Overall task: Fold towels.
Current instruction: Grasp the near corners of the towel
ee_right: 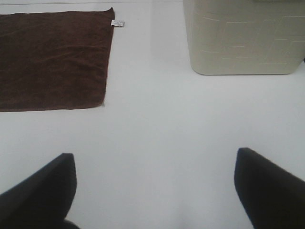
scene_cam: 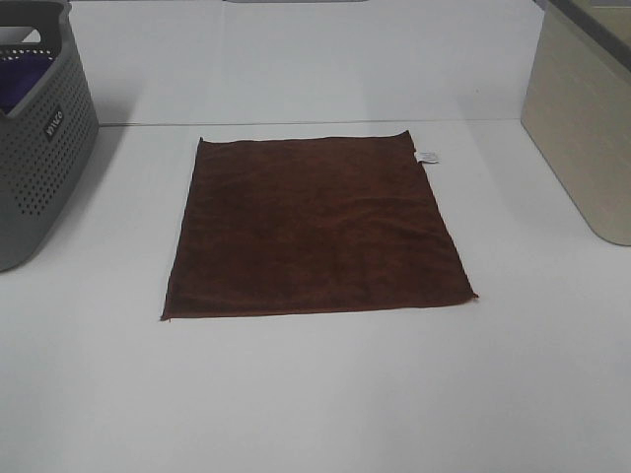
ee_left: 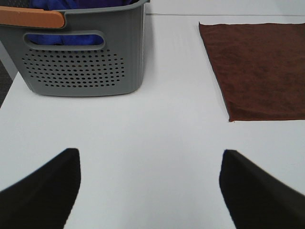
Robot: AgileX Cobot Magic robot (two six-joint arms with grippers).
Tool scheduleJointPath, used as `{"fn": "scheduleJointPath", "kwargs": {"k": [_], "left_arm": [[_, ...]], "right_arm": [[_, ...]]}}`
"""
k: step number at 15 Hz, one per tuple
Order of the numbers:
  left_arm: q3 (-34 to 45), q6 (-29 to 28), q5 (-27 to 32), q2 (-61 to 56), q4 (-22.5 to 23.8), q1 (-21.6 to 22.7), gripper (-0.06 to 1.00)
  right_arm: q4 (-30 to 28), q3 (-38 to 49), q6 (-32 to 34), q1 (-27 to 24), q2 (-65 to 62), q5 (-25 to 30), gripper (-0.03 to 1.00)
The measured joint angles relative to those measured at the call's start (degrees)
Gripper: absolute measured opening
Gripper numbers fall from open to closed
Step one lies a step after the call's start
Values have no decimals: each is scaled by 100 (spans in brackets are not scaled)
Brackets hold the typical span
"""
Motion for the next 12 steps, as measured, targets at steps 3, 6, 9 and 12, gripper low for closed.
{"fn": "scheduleJointPath", "kwargs": {"k": [3, 6, 9, 12], "left_arm": [[0, 0, 0, 0, 0, 0, 76], [0, 0, 0, 0, 0, 0, 76], [0, 0, 0, 0, 0, 0, 76], [0, 0, 0, 0, 0, 0, 76]], "right_arm": [[0, 0, 0, 0, 0, 0, 85], [0, 0, 0, 0, 0, 0, 85], [0, 0, 0, 0, 0, 0, 85], [0, 0, 0, 0, 0, 0, 85]]}}
